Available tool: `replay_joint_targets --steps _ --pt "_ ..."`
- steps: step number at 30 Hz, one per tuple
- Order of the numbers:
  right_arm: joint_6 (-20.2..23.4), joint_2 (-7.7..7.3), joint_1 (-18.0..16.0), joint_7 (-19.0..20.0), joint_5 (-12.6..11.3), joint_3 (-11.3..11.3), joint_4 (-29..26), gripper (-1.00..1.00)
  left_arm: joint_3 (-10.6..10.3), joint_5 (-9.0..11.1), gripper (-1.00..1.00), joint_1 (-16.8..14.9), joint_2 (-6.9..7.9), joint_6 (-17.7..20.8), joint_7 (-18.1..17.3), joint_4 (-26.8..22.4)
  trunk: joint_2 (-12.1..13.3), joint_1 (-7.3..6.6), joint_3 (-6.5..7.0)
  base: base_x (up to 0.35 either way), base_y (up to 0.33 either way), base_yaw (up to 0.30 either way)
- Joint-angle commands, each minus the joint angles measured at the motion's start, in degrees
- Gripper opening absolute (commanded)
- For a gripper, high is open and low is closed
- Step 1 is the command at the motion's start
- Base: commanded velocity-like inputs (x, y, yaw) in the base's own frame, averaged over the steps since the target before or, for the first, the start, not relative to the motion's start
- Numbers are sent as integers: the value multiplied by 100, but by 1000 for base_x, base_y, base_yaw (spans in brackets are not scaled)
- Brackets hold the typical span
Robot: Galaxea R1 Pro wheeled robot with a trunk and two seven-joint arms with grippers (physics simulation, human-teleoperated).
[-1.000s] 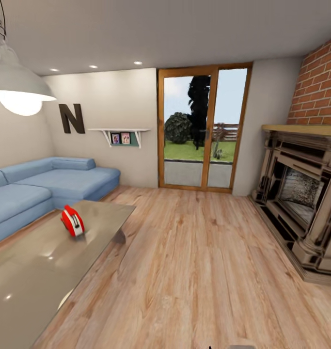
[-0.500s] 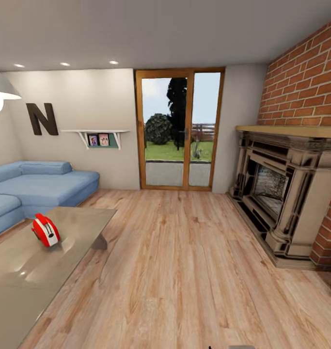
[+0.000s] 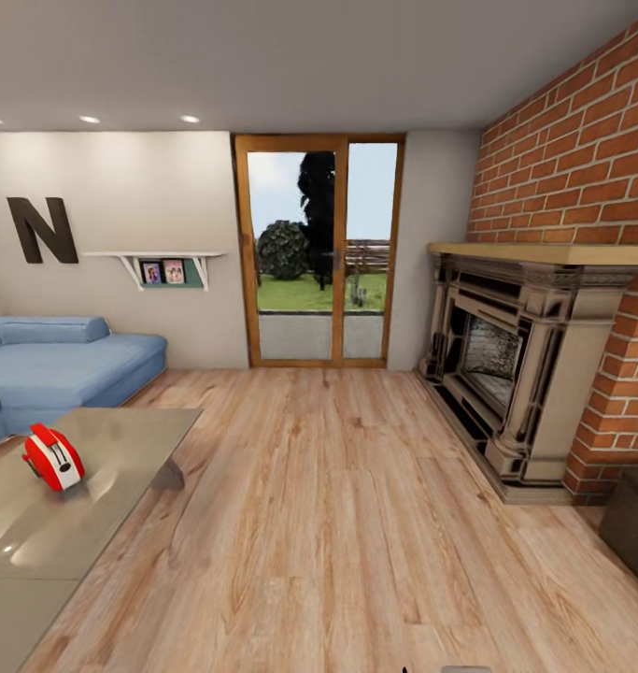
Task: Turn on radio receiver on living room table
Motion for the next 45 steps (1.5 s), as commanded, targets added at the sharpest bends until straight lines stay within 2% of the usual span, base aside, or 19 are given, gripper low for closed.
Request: replay_joint_targets --steps 1,20,45 --pt "0 1 0 0 0 0 0 100 0 -1 100 1 -1 0 0 0 0 0 0 0 0 -12" --pt "0 -1 0 0 0 0 0 100 3 -2 100 -2 -2 0 0 -2 0 0 0 10 0 0" --pt "0 2 0 0 0 0 0 100 3 -2 100 0 -2 0 0 0 0 0 0 315 0 0"
